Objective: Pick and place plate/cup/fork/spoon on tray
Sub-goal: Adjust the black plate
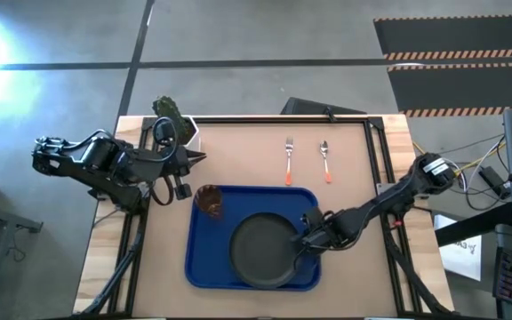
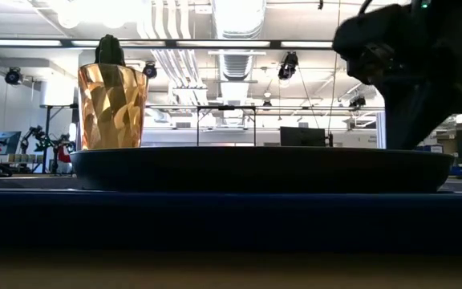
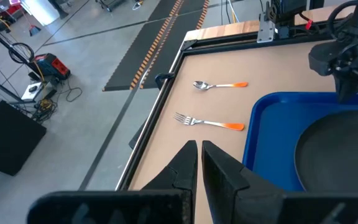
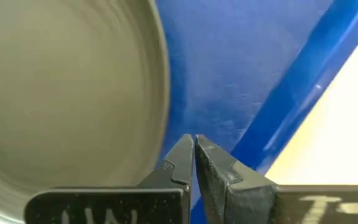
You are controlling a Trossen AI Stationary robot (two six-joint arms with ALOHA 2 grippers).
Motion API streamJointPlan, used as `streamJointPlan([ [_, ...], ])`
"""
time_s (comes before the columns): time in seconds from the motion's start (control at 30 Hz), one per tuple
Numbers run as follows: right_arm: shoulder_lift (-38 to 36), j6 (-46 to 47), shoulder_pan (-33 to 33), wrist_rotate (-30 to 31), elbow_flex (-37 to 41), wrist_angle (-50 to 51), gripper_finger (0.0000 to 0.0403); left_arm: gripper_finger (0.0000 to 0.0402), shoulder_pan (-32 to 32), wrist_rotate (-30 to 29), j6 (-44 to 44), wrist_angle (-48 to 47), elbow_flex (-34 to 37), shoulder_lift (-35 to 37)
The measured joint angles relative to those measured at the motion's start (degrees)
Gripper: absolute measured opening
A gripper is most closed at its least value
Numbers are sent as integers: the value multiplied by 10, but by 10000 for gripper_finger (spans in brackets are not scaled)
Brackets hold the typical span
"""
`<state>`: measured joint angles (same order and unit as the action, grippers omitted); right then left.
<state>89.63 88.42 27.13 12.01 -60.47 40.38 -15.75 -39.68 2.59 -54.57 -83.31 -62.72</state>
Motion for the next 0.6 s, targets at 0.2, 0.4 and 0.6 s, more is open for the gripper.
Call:
streamJointPlan([
  [0.2,12,-21,-7,6,-9,1,9,6,0,0,0,0,0,0],
  [0.4,14,-25,-10,5,-4,0,9,6,0,0,0,-1,0,0],
  [0.6,15,-33,-22,4,-4,-1,9,6,0,0,0,-3,0,0],
])
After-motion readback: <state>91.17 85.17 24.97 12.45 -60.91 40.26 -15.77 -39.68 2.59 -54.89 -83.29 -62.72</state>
